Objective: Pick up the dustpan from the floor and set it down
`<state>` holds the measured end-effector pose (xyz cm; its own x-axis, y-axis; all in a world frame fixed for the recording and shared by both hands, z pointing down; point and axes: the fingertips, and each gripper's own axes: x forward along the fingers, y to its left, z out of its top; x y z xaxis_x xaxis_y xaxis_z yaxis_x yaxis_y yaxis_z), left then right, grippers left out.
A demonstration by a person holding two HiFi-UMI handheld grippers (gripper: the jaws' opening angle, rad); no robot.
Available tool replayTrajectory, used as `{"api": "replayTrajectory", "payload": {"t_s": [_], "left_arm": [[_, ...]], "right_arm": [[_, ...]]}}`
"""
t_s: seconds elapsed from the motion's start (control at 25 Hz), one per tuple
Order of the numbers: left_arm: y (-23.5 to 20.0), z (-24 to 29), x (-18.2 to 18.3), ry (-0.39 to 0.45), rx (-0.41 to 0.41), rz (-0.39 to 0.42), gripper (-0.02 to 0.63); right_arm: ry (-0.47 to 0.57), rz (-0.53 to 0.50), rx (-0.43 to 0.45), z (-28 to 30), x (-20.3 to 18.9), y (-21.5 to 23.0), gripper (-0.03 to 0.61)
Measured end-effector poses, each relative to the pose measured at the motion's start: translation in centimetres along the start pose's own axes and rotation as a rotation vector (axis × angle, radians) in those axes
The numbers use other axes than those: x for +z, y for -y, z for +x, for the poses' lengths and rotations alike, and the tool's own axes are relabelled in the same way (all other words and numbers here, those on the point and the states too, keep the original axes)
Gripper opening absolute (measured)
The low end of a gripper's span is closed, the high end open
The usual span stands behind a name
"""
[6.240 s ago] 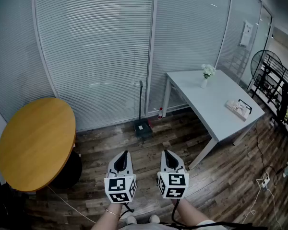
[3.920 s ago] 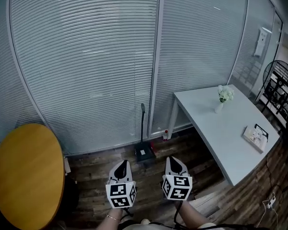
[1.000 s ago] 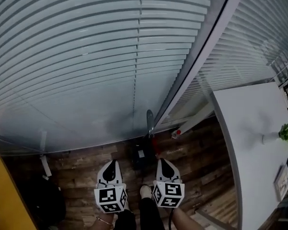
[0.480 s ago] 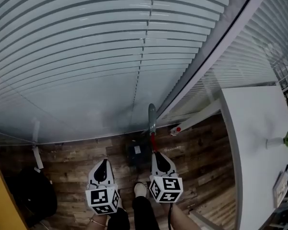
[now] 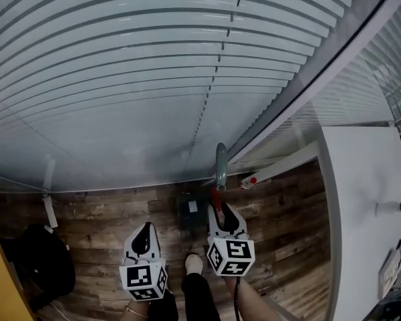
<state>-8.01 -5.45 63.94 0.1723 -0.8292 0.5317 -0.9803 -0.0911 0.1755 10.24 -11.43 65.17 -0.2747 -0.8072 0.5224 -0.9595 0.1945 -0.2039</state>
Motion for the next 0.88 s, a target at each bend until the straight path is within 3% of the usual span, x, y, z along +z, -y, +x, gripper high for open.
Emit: {"api": "replayTrajectory", "payload": {"t_s": [0.32,0.88], "left_arm": [[-0.7,-0.1,0.1,-0.002,0.015,-0.009,0.005],[-1.6,-0.4,-0.8,-0.019,0.044,-0.044,0.005]], "right_arm": [[0.023,-0.018,-0.016,2.2,1.4,0.1,0.177],[0.075,-0.057,-0.015,5.5,4.2,0.2,0.179]]}}
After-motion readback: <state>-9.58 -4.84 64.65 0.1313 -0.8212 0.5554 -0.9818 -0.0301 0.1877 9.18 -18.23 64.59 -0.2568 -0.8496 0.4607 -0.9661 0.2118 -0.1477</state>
